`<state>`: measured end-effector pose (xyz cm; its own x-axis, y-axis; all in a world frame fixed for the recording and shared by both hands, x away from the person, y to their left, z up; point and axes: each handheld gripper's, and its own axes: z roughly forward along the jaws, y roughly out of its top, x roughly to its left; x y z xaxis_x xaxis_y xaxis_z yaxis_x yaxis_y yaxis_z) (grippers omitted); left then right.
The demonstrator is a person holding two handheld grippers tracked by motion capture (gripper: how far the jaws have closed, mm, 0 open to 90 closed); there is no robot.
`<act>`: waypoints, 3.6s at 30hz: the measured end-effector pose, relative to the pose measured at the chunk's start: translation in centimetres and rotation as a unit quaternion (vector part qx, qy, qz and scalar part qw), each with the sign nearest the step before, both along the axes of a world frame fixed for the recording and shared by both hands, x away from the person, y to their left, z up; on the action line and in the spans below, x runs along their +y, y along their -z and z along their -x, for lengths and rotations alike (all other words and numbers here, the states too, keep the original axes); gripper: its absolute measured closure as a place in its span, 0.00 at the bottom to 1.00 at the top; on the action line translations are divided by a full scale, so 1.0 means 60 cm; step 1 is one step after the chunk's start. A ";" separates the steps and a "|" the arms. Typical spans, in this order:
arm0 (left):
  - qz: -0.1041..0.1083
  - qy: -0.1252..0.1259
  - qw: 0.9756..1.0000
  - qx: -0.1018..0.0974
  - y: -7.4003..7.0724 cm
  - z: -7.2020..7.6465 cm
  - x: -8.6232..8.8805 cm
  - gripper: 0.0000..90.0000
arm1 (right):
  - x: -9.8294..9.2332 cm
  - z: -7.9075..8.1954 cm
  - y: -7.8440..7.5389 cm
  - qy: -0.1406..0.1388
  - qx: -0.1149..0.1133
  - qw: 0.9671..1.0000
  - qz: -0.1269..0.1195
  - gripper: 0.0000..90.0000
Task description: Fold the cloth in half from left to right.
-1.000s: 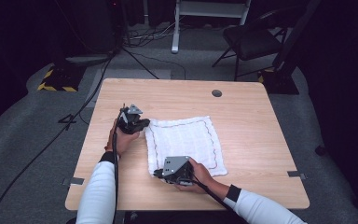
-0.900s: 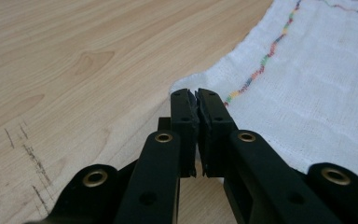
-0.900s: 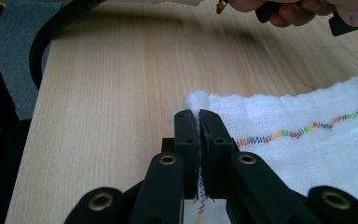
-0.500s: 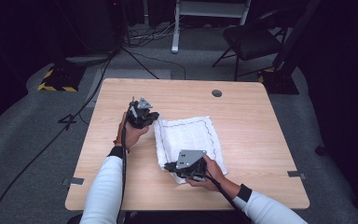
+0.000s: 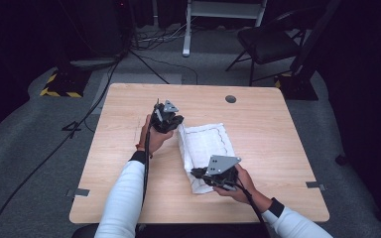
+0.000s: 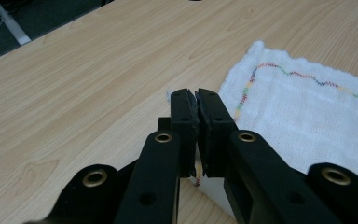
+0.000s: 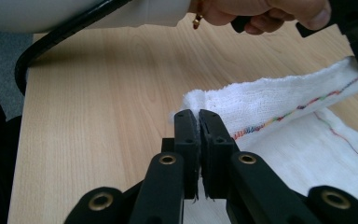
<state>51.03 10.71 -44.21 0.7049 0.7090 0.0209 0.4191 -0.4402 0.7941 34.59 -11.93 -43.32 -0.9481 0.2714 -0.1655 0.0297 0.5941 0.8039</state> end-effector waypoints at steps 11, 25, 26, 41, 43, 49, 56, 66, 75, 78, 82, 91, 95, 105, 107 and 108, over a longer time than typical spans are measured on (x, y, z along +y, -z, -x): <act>-0.012 0.025 1.000 -0.005 -0.005 -0.009 -0.061 0.95 | -0.065 -0.004 -0.005 0.037 0.005 0.999 -0.003 0.96; -0.024 0.058 0.998 -0.006 -0.003 -0.032 -0.151 0.95 | -0.140 -0.006 0.004 0.081 0.015 0.997 0.006 0.96; -0.024 0.059 0.998 -0.005 -0.002 -0.033 -0.157 0.95 | -0.144 -0.006 0.005 0.083 0.015 0.996 0.007 0.96; -0.048 0.074 0.996 0.001 0.014 -0.041 -0.229 0.89 | -0.200 -0.006 0.036 0.131 0.031 0.990 0.033 0.93; -0.045 0.066 0.997 0.007 0.015 -0.038 -0.232 0.74 | -0.206 -0.008 0.043 0.147 0.036 0.988 0.037 0.83; -0.032 0.055 0.998 0.026 0.007 -0.010 -0.208 0.39 | -0.225 -0.015 0.044 0.175 0.043 0.983 0.029 0.63; -0.033 0.098 0.994 0.031 0.008 0.064 -0.161 0.29 | -0.239 -0.032 0.043 0.196 0.043 0.979 0.031 0.57; -0.101 0.164 0.980 0.041 0.050 0.179 -0.167 0.27 | -0.246 -0.058 0.072 0.184 0.068 0.977 0.078 0.55; -0.141 0.169 0.975 0.036 0.067 0.221 -0.173 0.29 | -0.239 -0.057 0.086 0.168 0.084 0.977 0.101 0.55; -0.142 0.167 0.975 0.039 0.068 0.222 -0.164 0.29 | -0.237 -0.056 0.087 0.165 0.090 0.977 0.097 0.55; -0.132 0.163 0.976 0.053 0.070 0.222 -0.145 0.29 | -0.231 -0.052 0.088 0.162 0.101 0.977 0.090 0.54; -0.122 0.148 0.979 0.073 0.072 0.223 -0.102 0.28 | -0.194 -0.034 0.090 0.155 0.094 0.979 0.091 0.48; -0.114 0.138 0.980 0.084 0.073 0.224 -0.085 0.28 | -0.180 -0.030 0.091 0.151 0.090 0.980 0.090 0.45; -0.074 0.132 0.984 0.095 0.072 0.219 -0.054 0.24 | -0.184 -0.037 0.083 0.149 0.095 0.982 0.069 0.36; -0.070 0.130 0.985 0.089 0.064 0.214 -0.052 0.24 | -0.192 -0.043 0.074 0.151 0.094 0.983 0.054 0.37; -0.070 0.129 0.985 0.087 0.060 0.210 -0.051 0.24 | -0.195 -0.046 0.068 0.155 0.089 0.983 0.051 0.38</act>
<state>38.43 7.63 -47.83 0.8625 0.5052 -0.0304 0.4034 -0.6498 0.6442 37.36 -23.62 -47.41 -0.8387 0.5427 -0.0451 0.3572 0.6108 0.7066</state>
